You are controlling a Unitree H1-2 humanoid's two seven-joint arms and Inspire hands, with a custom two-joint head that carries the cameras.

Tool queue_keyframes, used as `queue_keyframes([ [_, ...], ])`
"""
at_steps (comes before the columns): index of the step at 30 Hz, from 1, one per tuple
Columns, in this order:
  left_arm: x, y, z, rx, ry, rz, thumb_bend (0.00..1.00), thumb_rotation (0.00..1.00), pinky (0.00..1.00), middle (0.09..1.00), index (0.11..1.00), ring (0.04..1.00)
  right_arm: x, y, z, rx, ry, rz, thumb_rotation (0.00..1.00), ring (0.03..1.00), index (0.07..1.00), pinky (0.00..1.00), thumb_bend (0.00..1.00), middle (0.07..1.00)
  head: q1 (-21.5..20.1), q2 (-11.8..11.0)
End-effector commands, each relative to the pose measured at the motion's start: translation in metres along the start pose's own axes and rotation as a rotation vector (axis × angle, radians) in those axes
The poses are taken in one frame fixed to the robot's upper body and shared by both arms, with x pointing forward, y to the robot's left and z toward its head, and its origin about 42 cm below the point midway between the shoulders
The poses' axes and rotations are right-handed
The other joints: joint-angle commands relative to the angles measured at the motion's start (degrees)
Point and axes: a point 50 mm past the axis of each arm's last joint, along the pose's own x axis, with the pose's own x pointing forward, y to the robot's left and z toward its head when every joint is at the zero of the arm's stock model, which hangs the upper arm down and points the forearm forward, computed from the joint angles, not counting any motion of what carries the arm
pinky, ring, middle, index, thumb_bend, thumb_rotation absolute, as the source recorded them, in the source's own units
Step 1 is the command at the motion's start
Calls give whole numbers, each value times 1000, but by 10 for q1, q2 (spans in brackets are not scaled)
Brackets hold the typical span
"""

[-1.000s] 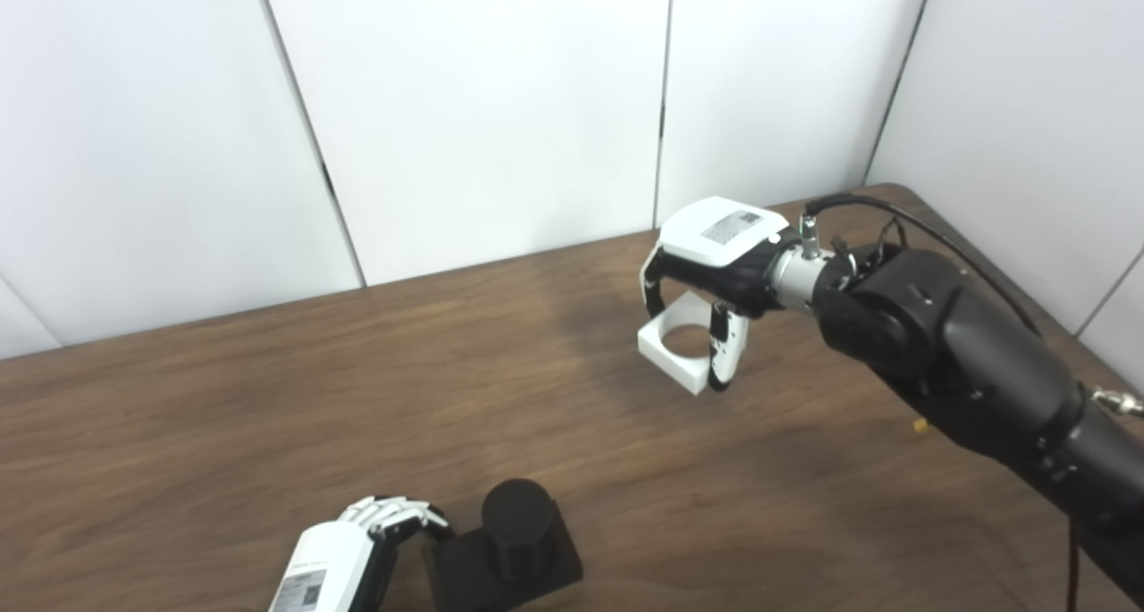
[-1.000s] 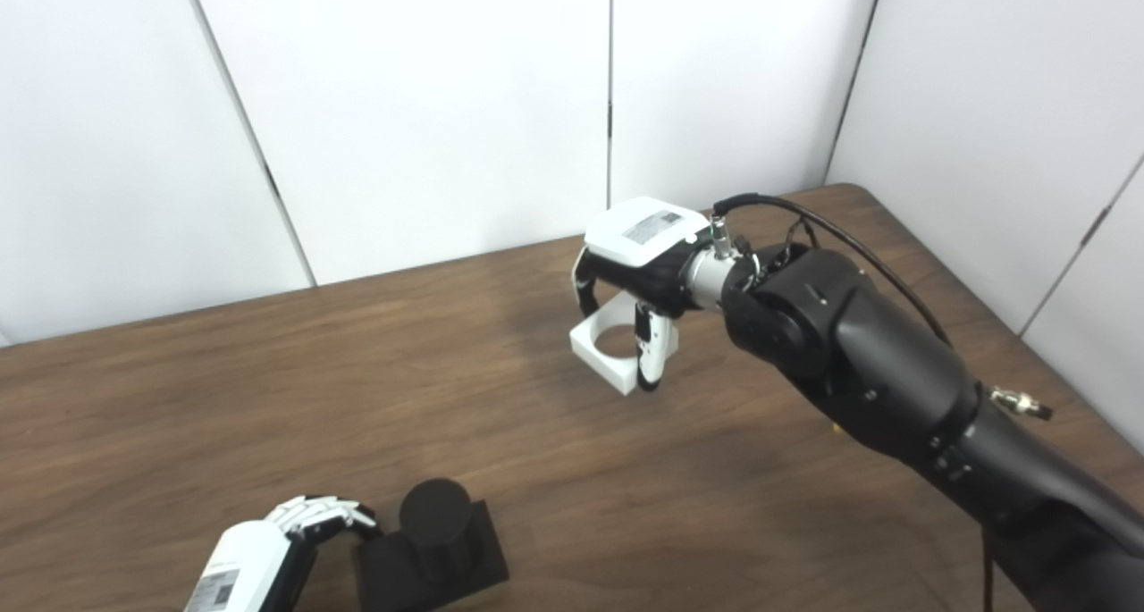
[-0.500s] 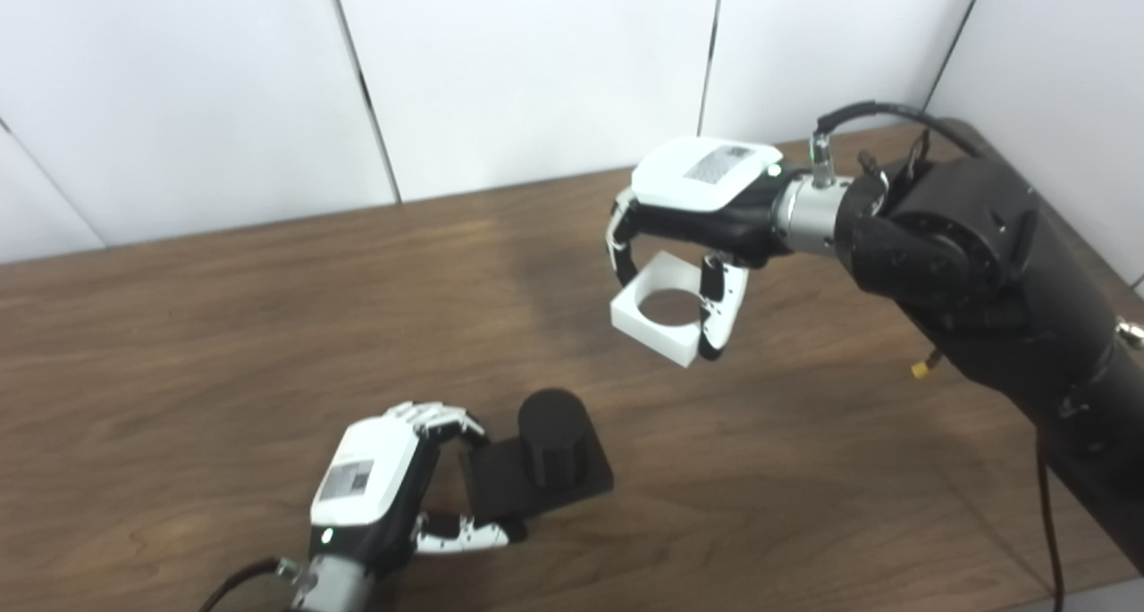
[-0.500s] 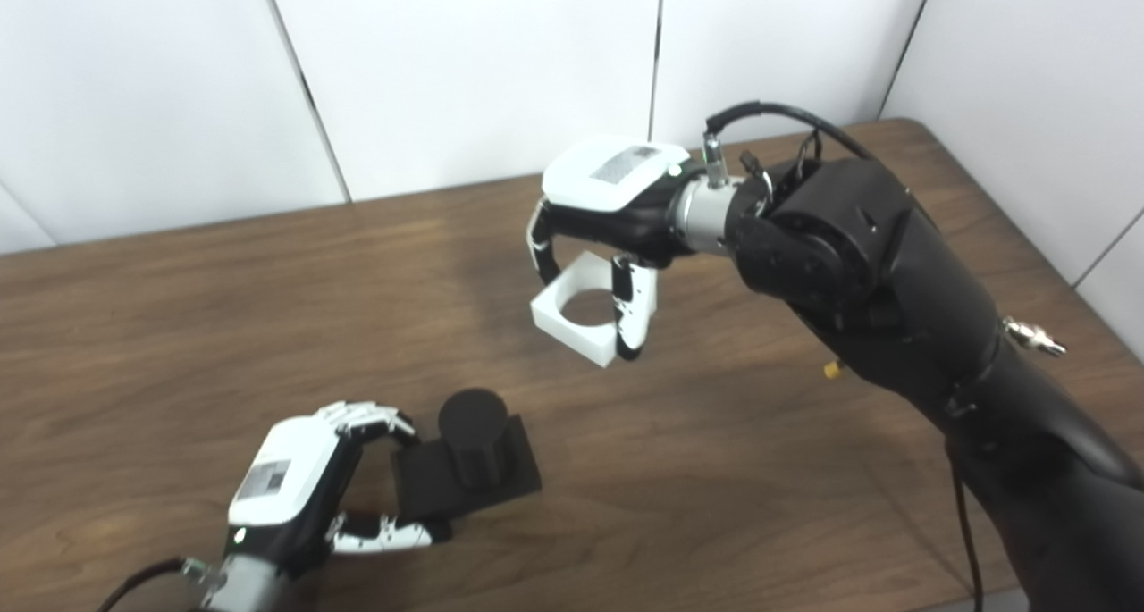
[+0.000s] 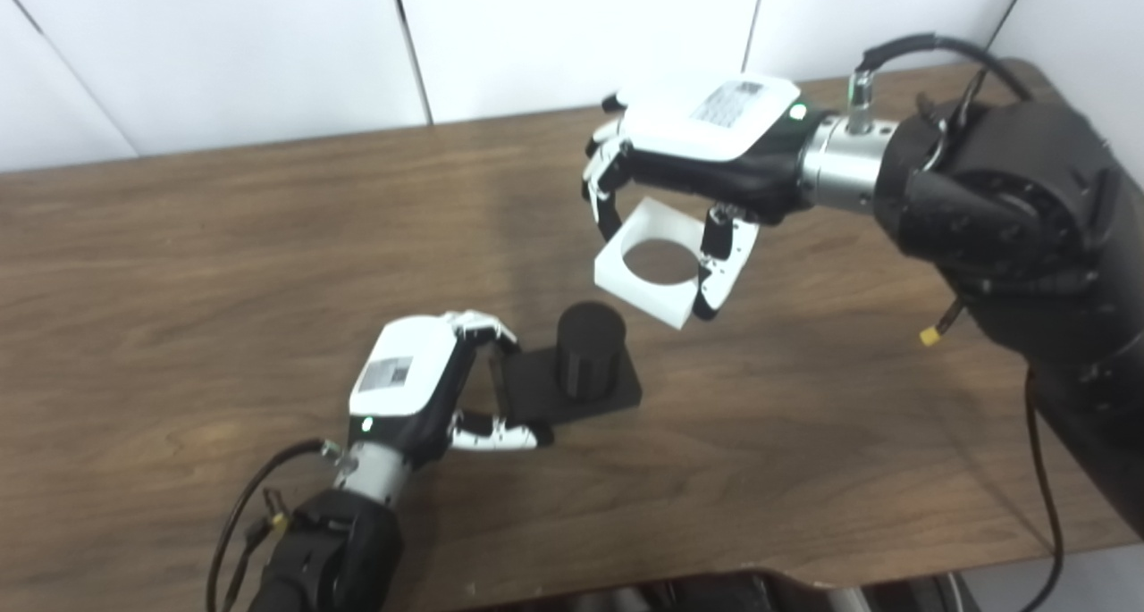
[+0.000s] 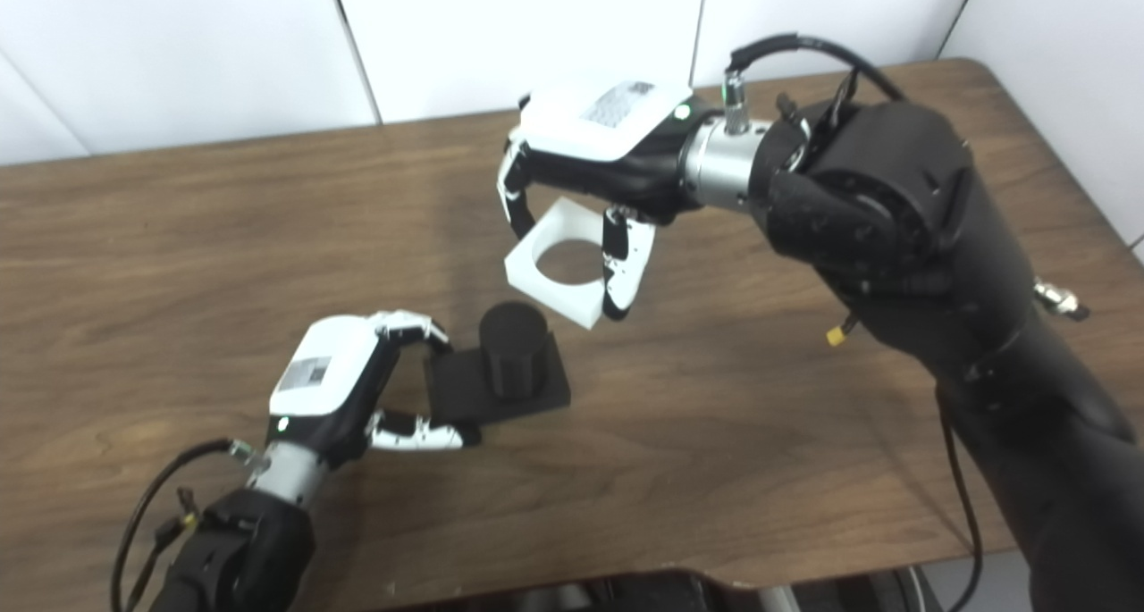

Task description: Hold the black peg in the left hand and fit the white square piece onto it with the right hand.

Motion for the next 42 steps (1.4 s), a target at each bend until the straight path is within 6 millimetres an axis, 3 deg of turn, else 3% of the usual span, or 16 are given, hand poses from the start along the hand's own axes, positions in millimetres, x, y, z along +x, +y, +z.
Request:
queue_keyframes([
  [1,-1,-11,7,-13,-12,-88,523,56,720,744,484,772,-1,-17,5,-21,-12,-70,130,892,485,1000,520,789,0,2],
  [12,1,-10,13,-11,-9,-88,522,57,742,746,483,786,9,-3,13,-33,-82,-76,133,885,484,928,521,789,5,3],
  [26,1,-11,16,-8,-7,-88,522,58,743,750,484,795,27,28,16,-28,-128,-65,130,912,484,970,522,798,15,-1],
  [42,0,-11,20,-11,-2,-89,522,57,745,749,484,786,39,43,13,-1,-122,-68,130,907,483,948,523,794,17,-7],
])
